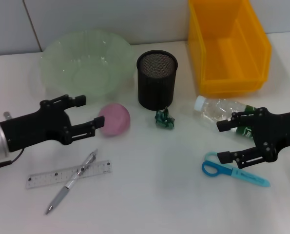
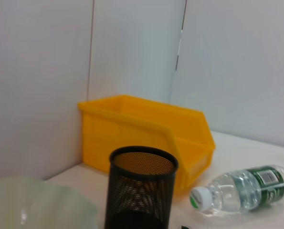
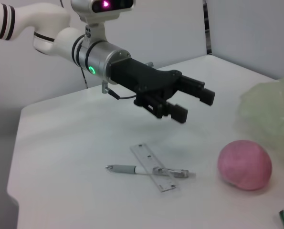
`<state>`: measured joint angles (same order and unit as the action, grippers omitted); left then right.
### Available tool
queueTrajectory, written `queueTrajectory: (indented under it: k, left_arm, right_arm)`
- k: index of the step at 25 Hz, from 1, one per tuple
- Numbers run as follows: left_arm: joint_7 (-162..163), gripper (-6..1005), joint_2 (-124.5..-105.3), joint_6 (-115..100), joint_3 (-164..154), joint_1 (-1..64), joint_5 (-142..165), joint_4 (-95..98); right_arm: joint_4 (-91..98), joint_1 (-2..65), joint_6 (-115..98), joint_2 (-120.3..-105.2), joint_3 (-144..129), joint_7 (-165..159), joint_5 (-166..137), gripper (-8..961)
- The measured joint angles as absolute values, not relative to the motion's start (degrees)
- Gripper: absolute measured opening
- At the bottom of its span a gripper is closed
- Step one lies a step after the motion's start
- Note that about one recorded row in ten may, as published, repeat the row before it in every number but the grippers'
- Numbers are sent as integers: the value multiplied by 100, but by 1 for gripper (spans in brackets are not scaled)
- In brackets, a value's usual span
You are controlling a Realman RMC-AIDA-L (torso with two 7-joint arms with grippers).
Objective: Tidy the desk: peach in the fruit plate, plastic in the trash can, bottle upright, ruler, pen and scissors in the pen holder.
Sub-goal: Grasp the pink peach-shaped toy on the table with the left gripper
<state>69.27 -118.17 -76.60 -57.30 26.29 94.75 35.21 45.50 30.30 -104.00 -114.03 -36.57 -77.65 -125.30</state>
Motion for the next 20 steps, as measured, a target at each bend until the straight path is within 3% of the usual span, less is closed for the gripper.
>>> queueTrajectory:
  k: [20]
  left_arm:
    - [6294,800,-11876,-6824,-6809,3110,9475,3480]
  right_arm:
    - [4553,3079,-10344,-11401,-3665,-7849,-12533,827]
